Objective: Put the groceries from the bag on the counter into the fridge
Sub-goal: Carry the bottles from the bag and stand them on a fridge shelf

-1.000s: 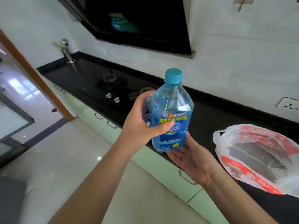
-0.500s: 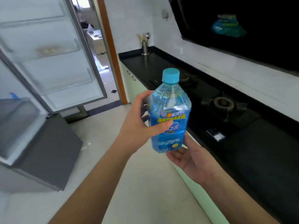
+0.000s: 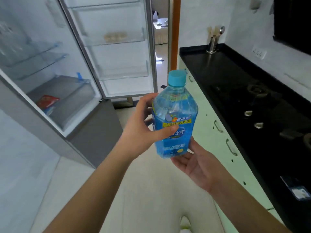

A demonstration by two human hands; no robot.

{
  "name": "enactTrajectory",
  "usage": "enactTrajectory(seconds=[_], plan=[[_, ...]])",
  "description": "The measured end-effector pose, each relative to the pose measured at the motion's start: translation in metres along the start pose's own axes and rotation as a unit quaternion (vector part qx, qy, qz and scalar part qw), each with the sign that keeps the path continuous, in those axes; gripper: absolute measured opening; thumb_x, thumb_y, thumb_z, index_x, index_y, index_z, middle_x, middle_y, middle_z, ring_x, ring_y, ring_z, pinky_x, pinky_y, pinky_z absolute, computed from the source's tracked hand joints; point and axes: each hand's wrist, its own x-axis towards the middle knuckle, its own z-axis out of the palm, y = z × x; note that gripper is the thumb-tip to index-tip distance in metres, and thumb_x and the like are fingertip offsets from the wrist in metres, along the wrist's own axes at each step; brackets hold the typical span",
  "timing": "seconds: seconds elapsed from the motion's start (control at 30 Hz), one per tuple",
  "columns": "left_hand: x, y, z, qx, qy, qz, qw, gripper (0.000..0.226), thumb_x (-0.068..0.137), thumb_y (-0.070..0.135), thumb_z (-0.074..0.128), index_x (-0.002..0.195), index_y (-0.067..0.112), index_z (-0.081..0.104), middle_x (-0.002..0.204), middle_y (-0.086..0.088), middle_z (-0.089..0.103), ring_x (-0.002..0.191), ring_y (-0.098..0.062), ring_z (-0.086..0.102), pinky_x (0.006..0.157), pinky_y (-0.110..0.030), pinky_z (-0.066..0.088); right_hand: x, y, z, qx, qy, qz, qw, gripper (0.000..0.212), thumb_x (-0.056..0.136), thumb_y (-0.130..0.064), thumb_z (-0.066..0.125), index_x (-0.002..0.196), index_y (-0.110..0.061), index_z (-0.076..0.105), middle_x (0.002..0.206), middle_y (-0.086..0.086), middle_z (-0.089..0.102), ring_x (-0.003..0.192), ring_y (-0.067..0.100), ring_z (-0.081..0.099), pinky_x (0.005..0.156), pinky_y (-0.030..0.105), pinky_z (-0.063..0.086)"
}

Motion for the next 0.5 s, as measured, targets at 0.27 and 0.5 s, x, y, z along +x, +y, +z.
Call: enactTrajectory(seconds=[0.27, 0.5], plan=[[0.061, -0.002, -0.017, 0.03, 0.103, -0.022, 0.994, 0.076, 0.064, 0.031, 0.087, 0.13, 0.024, 0.05, 0.125, 0.004, 0.063, 0.115, -0.019, 0.063, 0.099, -0.045, 0.053, 0.082, -0.056, 0.021, -0.017, -0.081, 0.091, 0.992, 0.039, 0.093, -0.035, 0.056, 0.122, -0.009, 0.06, 0.112, 0.021, 0.07, 0.098, 0.028, 0.071, 0.078, 0.036, 0.06], [0.085, -0.006, -0.05, 0.038, 0.192, -0.042, 0.98, 0.077, 0.063, 0.026, 0.087, 0.13, 0.022, 0.05, 0.125, 0.003, 0.063, 0.116, -0.017, 0.063, 0.099, -0.044, 0.053, 0.137, -0.073, 0.067, -0.064, -0.141, 0.153, 0.976, 0.036, 0.095, -0.035, 0.054, 0.12, -0.01, 0.061, 0.111, 0.02, 0.07, 0.099, 0.028, 0.071, 0.082, 0.036, 0.059]])
